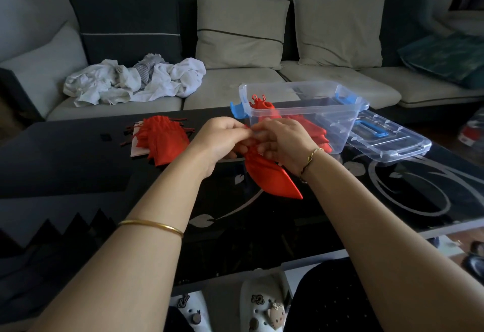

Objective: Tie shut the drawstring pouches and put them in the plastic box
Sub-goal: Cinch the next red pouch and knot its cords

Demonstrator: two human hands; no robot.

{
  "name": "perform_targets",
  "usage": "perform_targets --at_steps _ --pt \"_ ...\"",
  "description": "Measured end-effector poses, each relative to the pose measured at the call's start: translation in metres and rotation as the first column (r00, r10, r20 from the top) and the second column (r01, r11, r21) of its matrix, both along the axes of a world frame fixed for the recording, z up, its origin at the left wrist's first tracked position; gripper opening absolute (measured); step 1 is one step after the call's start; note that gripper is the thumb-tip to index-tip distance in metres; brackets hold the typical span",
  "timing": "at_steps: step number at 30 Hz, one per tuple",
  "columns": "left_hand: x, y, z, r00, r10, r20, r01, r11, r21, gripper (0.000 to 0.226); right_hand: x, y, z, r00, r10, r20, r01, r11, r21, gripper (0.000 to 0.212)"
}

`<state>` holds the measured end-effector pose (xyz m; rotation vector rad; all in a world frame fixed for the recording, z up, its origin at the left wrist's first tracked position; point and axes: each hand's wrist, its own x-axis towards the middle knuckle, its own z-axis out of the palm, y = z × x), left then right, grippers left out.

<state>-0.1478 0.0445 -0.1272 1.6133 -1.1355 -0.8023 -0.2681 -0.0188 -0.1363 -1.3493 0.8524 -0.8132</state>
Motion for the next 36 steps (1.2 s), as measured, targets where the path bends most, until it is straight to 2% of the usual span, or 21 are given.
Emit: perform_targets --at_steps 2,4,9,14,19,21,23,25,27,30,33,36 --pt "0.001 0.000 0.000 0.999 0.028 -0.026 -0.028 1.000 0.003 0.015 0.000 0.001 0.000 1.000 -0.008 -0.029 0.006 0.995 -0.097 0.013" --pt "0.001 0.001 -0.001 0.997 0.054 -0.051 -0.054 0.999 0.006 0.016 -0.001 0.002 -0.002 0.997 -0.010 -0.081 -0.009 0.973 -0.232 0.017" --pt "0.002 -0.001 -0.002 0.989 0.120 -0.081 -0.121 0.993 -0.012 0.013 -0.002 0.006 -0.004 0.977 -0.064 -0.204 -0.056 0.844 -0.533 0.012" --pt "0.002 -0.002 -0.001 0.982 0.161 -0.102 -0.163 0.987 -0.005 0.015 -0.002 0.008 -0.003 0.951 -0.128 -0.281 -0.101 0.732 -0.674 0.011" --pt "0.003 0.000 0.001 0.969 0.201 -0.144 -0.201 0.979 0.009 0.014 0.003 0.009 0.002 0.889 -0.253 -0.382 -0.191 0.552 -0.811 0.011" --pt "0.003 0.001 0.003 0.964 0.213 -0.160 -0.216 0.976 -0.001 0.017 0.007 0.009 0.000 0.874 -0.275 -0.401 -0.211 0.530 -0.822 0.009" --pt "0.004 0.001 0.006 0.958 0.233 -0.169 -0.241 0.970 -0.024 0.019 0.008 0.009 -0.003 0.891 -0.253 -0.377 -0.165 0.593 -0.788 0.010" --pt "0.005 0.002 0.011 0.955 0.273 -0.120 -0.282 0.957 -0.066 0.009 0.008 0.008 -0.005 0.923 -0.210 -0.322 -0.081 0.712 -0.697 0.012" --pt "0.005 0.005 0.015 0.958 0.288 0.012 -0.283 0.949 -0.141 0.015 0.006 0.007 -0.006 0.942 -0.205 -0.264 0.004 0.797 -0.604 0.014" --pt "0.000 0.009 0.019 0.950 0.173 0.260 -0.113 0.967 -0.227 0.013 0.005 0.006 -0.005 0.963 -0.193 -0.188 0.077 0.867 -0.492 0.018" --pt "-0.005 0.007 0.016 0.848 0.161 0.505 -0.037 0.968 -0.247 0.007 0.005 0.005 -0.005 0.973 -0.173 -0.153 0.098 0.908 -0.406 0.022" --pt "-0.004 0.004 0.012 0.774 0.225 0.591 -0.071 0.960 -0.272 0.006 0.004 0.003 -0.007 0.988 -0.122 -0.094 0.088 0.949 -0.304 0.019"
